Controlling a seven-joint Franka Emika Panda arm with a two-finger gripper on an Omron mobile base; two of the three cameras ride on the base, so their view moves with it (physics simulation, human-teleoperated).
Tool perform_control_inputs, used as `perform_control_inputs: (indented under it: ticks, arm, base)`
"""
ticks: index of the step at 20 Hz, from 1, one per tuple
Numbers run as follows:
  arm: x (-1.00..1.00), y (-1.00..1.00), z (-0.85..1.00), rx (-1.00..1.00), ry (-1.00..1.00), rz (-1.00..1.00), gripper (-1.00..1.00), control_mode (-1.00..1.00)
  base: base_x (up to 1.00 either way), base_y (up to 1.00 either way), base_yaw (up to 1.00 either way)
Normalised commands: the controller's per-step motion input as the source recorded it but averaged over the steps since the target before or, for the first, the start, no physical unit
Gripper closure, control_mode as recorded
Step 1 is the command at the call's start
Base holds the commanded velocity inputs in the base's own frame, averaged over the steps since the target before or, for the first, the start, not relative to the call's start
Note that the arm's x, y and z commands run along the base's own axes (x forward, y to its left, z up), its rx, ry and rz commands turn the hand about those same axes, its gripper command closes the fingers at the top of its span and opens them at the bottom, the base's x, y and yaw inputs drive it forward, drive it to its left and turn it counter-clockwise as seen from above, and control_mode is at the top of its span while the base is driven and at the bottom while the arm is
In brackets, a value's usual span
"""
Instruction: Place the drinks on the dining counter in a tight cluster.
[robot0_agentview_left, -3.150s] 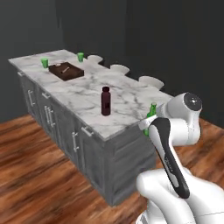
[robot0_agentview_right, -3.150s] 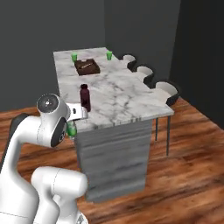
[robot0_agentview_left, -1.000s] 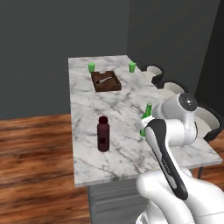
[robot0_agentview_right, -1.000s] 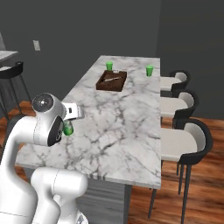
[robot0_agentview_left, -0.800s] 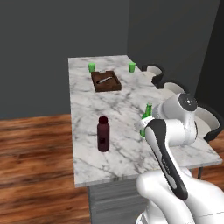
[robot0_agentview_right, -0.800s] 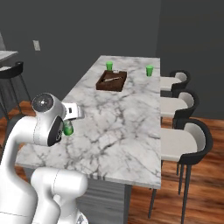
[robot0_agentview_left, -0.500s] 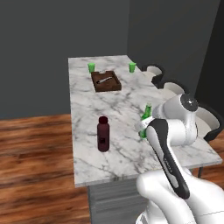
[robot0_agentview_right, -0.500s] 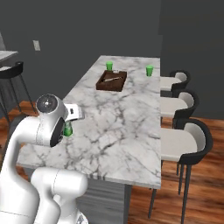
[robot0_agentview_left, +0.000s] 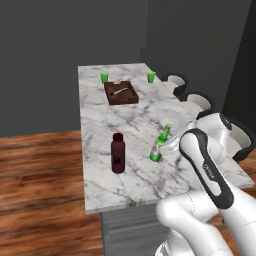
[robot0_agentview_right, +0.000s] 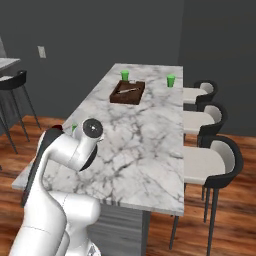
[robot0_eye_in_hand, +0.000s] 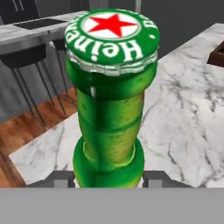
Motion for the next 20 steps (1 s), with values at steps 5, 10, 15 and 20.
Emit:
perform_control_inputs:
  ticks: [5, 10, 15, 20]
  arm:
    - [0.31, 0.02, 0.0, -0.05, 0.0, 0.22, 1.0, -1.0]
    - [0.32, 0.0, 0.0, -0.16, 0.01, 0.14, 1.0, -1.0]
    - [0.23, -0.01, -0.01, -0.1, 0.02, 0.09, 1.0, -1.0]
    - [0.01, 0.13, -0.36, -0.01, 0.0, 0.02, 1.0, -1.0]
  base:
    - [0.0, 0.0, 0.0]
    - [0.0, 0.0, 0.0]
    - [0.0, 0.0, 0.0]
    - [0.0, 0.0, 0.0]
